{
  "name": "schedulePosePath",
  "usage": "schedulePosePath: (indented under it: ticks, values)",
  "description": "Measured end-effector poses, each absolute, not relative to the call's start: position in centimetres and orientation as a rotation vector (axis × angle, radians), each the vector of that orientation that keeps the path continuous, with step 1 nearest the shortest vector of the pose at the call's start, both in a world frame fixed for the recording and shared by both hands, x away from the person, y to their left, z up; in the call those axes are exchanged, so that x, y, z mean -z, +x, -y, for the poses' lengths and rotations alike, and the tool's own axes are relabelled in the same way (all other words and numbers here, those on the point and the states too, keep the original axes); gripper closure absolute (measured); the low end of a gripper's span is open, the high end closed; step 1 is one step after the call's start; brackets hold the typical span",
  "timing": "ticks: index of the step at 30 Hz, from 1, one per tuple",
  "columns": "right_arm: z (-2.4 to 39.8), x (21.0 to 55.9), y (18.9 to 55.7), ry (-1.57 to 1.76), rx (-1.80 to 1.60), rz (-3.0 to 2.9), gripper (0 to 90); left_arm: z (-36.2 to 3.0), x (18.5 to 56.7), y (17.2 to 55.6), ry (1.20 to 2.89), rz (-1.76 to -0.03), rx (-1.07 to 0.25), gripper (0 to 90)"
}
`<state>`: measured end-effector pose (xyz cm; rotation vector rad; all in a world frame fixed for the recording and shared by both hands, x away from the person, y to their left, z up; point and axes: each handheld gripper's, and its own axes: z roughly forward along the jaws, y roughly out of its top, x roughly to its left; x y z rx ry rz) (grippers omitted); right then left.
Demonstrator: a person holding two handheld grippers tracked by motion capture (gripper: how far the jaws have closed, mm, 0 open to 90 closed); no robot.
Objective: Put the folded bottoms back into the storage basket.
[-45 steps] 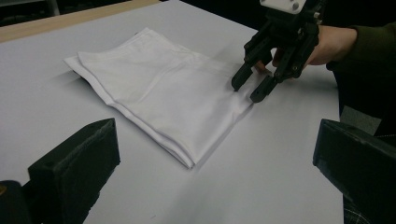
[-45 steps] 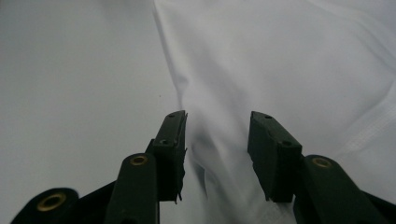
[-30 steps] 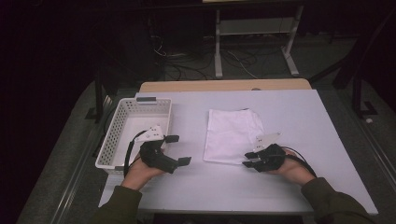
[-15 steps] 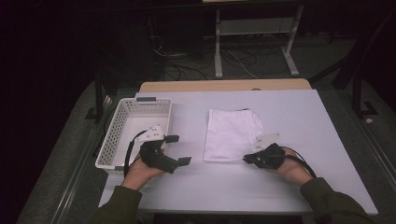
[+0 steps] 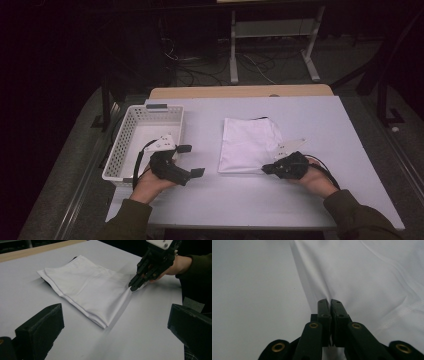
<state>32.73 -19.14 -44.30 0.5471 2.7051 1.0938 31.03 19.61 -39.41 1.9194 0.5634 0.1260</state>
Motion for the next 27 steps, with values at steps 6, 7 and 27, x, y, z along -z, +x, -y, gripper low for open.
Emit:
schedulePosePath:
  ticks: [6, 7, 27]
  values:
    - [19.4, 44.0, 32.5, 0.544, -1.115, -2.723, 85.7, -19.6, 39.4, 31.0, 1.920, -0.563, -0.126, 0.0]
    - [19.4, 44.0, 32.4, 0.549, -1.120, -2.724, 85.6, -19.6, 39.4, 31.0, 1.920, -0.563, -0.126, 0.0]
    - [20.2, 43.8, 30.7, 0.530, -1.163, -2.775, 85.6, -19.6, 39.4, 31.1, 1.919, -0.572, -0.126, 0.0]
